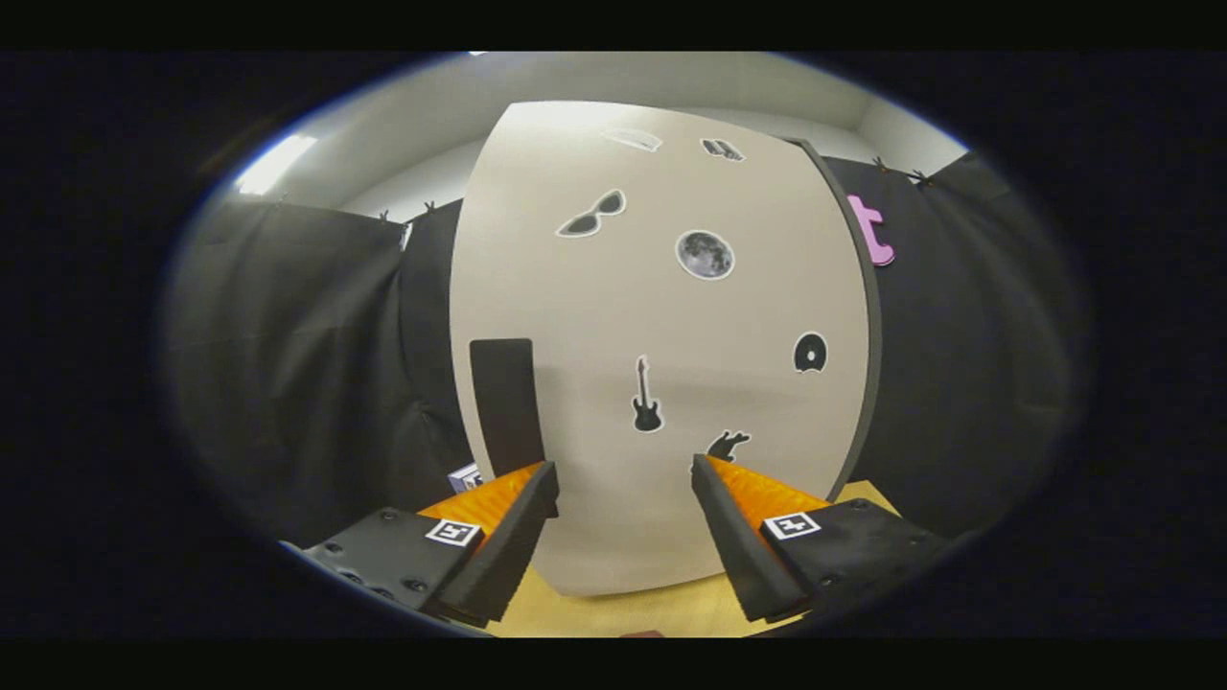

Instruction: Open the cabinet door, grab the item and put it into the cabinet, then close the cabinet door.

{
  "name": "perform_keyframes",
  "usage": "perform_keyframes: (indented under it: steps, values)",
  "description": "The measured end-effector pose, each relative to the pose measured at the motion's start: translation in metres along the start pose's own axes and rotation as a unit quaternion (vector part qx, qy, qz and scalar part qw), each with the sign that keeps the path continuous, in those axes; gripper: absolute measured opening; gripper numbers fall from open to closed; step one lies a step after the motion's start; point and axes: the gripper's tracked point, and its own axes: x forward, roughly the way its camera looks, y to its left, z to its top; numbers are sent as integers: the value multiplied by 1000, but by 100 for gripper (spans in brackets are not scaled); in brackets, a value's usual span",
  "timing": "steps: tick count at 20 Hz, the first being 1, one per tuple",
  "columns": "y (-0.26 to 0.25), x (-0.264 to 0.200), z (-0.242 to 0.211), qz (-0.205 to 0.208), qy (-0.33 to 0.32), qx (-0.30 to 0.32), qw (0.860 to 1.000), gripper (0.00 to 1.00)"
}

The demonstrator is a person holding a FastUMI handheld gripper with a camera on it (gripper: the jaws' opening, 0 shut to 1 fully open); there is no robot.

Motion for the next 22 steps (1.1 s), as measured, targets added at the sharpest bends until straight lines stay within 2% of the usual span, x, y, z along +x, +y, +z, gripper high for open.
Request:
perform_keyframes:
  steps: [8, 22]
  values:
    - [8, 12, -1, -7, 7, 11, 1000, 93]
    - [9, 35, 2, -56, 5, 9, 998, 93]
